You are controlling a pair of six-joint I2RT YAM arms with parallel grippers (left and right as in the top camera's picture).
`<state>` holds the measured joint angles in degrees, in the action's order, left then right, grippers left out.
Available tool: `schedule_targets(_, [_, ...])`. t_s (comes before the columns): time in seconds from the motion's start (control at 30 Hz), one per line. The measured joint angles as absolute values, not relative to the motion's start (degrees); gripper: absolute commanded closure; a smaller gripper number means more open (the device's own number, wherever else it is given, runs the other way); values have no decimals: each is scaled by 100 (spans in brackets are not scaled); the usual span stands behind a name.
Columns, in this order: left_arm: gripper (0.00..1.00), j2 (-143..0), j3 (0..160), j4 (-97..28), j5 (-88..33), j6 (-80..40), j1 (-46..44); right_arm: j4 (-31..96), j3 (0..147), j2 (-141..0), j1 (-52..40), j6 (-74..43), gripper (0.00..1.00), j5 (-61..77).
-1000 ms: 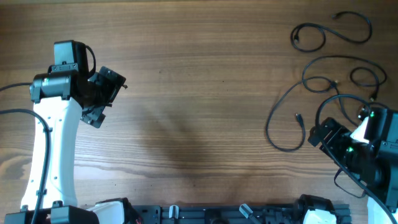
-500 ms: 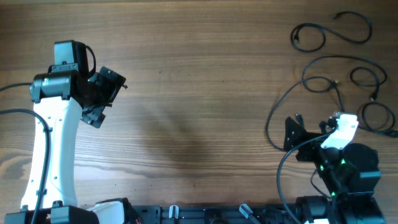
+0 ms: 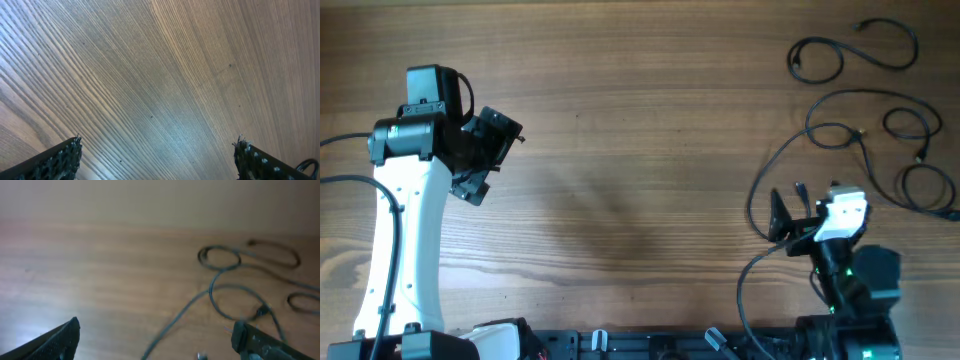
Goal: Untangle cables
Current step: 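Release the cable and retract the right gripper toward the bottom-right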
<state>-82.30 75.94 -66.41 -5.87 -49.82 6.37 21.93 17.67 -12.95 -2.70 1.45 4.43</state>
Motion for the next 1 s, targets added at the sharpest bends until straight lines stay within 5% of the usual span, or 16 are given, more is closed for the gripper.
schedule_targets(0.2, [0,-8230,7594,-6643,-587,-4982,639,4047,1629,-1072,-285,185,0,419])
schedule_targets(1.0, [0,-8230,7594,-6643,-587,-4982,637,4117,1629,-683,-285,185,0,416])
